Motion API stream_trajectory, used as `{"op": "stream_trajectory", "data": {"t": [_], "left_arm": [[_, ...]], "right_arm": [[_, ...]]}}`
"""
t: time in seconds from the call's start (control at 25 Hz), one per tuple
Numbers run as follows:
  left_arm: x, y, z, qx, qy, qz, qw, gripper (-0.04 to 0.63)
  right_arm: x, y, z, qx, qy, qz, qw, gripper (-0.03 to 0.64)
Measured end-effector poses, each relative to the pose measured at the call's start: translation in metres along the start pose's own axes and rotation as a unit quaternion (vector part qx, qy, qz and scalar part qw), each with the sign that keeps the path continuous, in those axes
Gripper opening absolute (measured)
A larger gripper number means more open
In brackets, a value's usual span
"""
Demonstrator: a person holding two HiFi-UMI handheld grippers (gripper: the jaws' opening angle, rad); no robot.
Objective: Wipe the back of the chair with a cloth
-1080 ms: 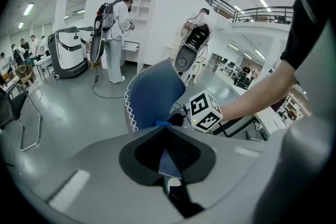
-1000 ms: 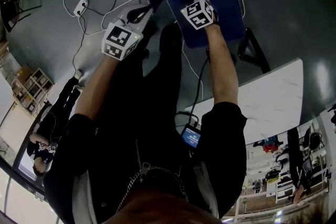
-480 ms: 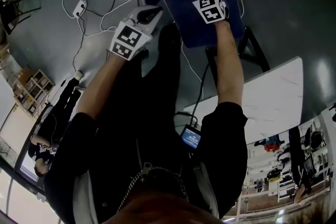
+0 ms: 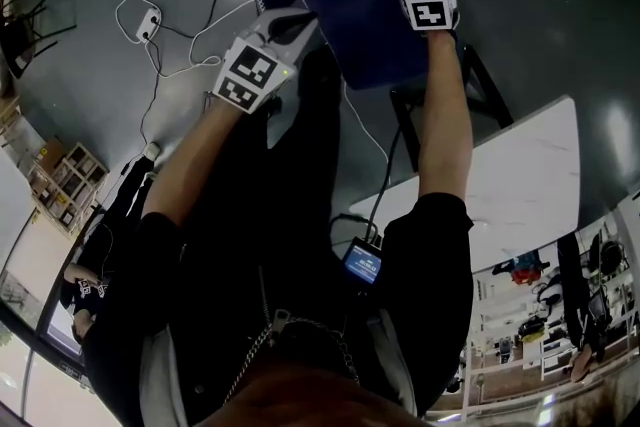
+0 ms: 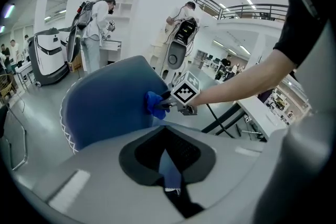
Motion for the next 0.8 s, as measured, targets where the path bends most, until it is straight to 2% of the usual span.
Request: {"op": "stream_trajectory", "data": {"t": [0.24,0.48,0.64,0.8], "left_arm": [[0.003,0.001,-0.003,0.007,0.008,0.003,0.9999,0.009],[0.003,0.003,-0.006,0.011,0.016,0.004,0.9998,0.009],[0.001,0.010,-0.009,0.009,0.024,0.006,0.9997,0.009],[0.001,0.020,-0.006,0.007,0.009,0.001,0.9999,0.009]], "right_arm": [[-0.024,0.009,-0.034,0.051,0.050,-0.020,0.997,0.109],[-0.049,0.023,-0.053,0.114,0.099,-0.051,0.987,0.109],[-0.043,0.029,-0.019,0.086,0.070,-0.058,0.992,0.109],[-0.007,0.034,0.044,0.035,0.001,-0.034,0.999,0.109]]}}
Point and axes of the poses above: the fingertips, and each gripper's own axes: x forward along the fingers, z to its left, y out of its underside, the point moved 3 cm from there along -x, backward along the fingers, and after that the axes turned 15 degrees about -y, right-handed, at the moved point
